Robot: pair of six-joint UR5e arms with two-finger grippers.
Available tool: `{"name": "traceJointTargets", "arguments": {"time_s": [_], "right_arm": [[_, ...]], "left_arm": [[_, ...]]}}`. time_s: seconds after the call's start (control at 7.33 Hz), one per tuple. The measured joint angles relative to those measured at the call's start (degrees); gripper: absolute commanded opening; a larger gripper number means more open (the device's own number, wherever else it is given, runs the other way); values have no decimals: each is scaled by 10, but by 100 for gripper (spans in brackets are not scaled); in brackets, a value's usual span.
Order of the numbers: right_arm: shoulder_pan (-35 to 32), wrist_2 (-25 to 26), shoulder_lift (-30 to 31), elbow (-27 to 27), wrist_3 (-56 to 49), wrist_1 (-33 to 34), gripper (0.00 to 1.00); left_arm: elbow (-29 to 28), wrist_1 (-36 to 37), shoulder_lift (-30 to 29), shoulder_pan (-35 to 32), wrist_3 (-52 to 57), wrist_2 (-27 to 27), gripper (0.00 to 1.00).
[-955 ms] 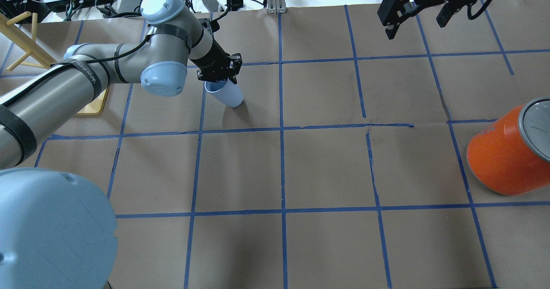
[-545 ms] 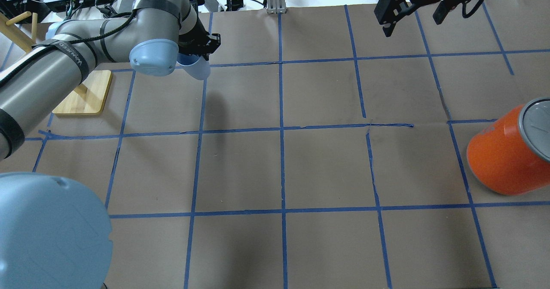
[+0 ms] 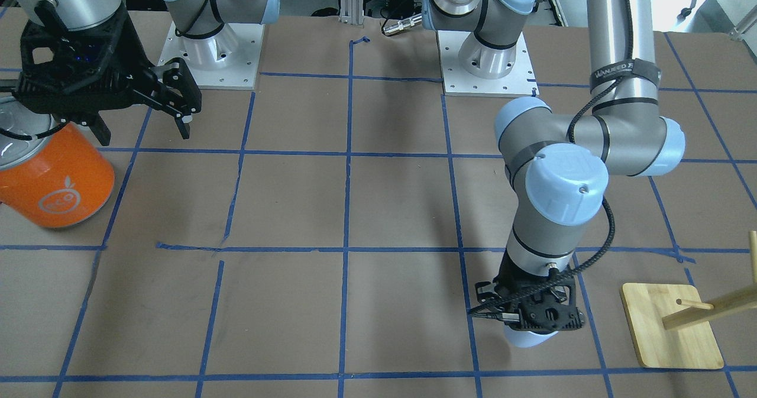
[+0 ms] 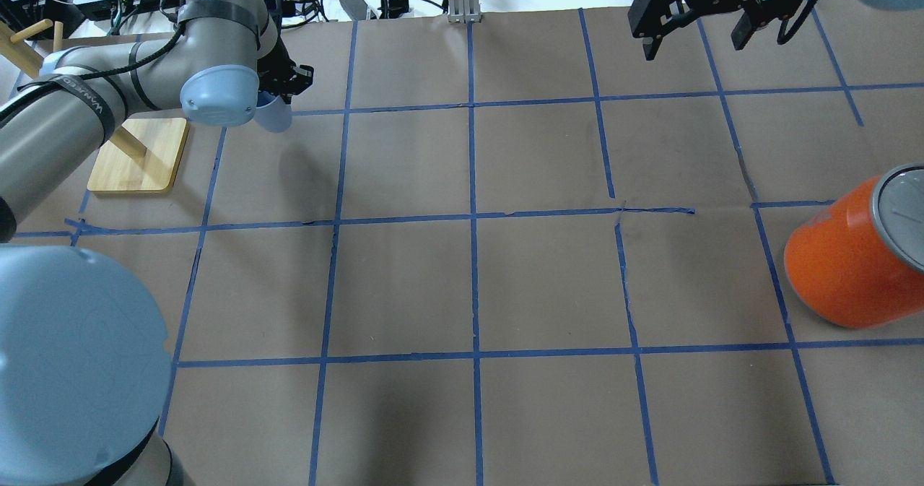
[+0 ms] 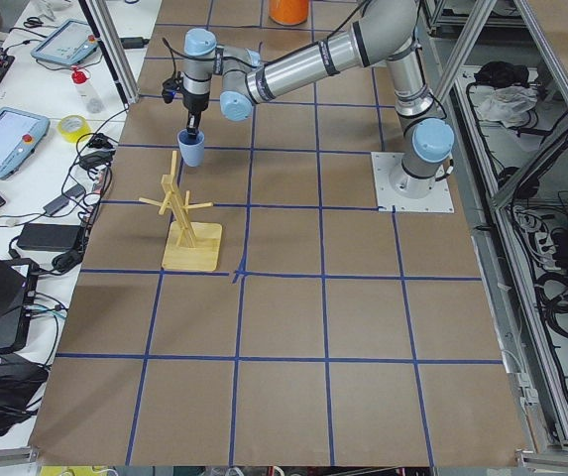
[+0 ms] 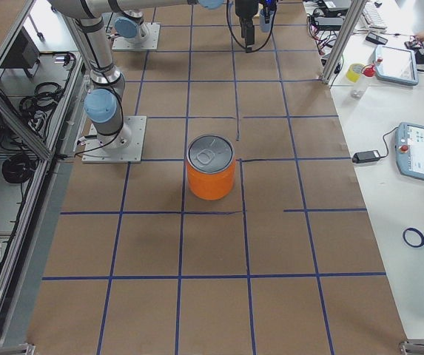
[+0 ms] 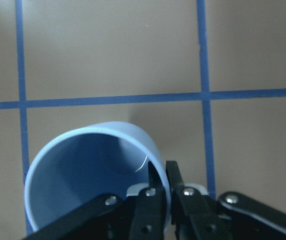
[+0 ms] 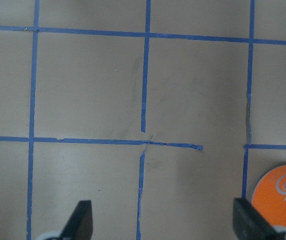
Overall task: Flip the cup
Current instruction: 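Lower the upright cup onto the table near the wooden stand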
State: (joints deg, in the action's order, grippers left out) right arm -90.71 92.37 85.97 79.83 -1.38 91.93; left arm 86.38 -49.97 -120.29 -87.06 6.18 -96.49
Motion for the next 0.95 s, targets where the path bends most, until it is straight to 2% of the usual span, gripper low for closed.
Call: {"name": "traceJointTargets", "arguments": {"time_s": [0.55, 0.68, 0.82, 0.95], "right_arm": [[1, -5, 10, 19, 10, 3, 100], [1, -5, 11, 20, 10, 3, 100], [0, -5, 11, 21, 10, 3, 100], [0, -5, 11, 21, 10, 3, 100]], "left_arm": [[31, 3, -10, 5, 3, 0, 0], [34, 3, -8, 5, 4, 0, 83], [35, 1, -8, 6, 5, 0, 100], [34, -1, -8, 6, 5, 0, 100]]}}
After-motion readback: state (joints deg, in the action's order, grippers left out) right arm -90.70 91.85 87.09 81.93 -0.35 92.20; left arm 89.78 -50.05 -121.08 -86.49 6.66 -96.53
